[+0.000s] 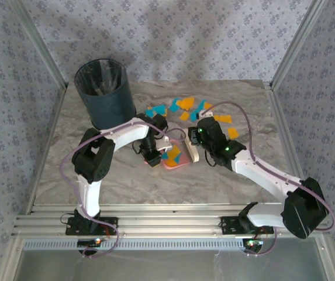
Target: Sweep away the paper scraps from the table
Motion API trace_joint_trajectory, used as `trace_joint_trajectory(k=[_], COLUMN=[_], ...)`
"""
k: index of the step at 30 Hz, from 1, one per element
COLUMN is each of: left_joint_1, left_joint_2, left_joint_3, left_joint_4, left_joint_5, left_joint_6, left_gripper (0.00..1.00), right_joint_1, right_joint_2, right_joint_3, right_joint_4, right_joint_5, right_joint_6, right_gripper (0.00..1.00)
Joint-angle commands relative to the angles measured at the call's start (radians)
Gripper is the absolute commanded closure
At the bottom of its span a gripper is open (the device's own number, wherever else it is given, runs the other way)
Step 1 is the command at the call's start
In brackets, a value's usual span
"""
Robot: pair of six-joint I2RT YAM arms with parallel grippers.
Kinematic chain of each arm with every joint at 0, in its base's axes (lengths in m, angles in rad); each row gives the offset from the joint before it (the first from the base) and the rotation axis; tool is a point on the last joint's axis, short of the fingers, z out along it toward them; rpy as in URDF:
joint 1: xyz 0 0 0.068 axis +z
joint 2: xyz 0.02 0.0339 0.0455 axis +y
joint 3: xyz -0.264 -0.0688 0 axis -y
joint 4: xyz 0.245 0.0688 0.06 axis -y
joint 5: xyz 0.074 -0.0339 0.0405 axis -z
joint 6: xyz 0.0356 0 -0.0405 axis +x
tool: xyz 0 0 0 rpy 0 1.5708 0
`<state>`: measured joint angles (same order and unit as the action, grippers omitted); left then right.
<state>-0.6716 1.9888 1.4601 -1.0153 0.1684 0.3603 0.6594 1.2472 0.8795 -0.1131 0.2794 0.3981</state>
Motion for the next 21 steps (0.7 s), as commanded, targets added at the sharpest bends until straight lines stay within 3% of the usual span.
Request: trace_joint_trajectory(k=[1,8,21], left_joint_1=[0.015,0.029,0.08], left_joint_2=[-0.074,-0.14,-0.311], left_joint_3=[-0.028,-0.051,-0.027], left_joint_4=[0.041,0.068,0.135], left_joint_5=[0.031,0.031,0.085], left_joint_6=[-0.034,-0.075,-0.204], left_gripper=[1.0,1.0,1.0], right_joint_1=[0.007,0.007,0.006], right_joint_2=[-0.044,-0.086,-0.1], right_joint_3=[-0.009,-0.028,-0.045], right_joint_4=[-0.042,-0.09,-0.106], right_joint_5=[0.107,0.226,0.241], right_joint_6=[0.035,0.059,0.068], right_gripper=[1.0,1.0,1.0])
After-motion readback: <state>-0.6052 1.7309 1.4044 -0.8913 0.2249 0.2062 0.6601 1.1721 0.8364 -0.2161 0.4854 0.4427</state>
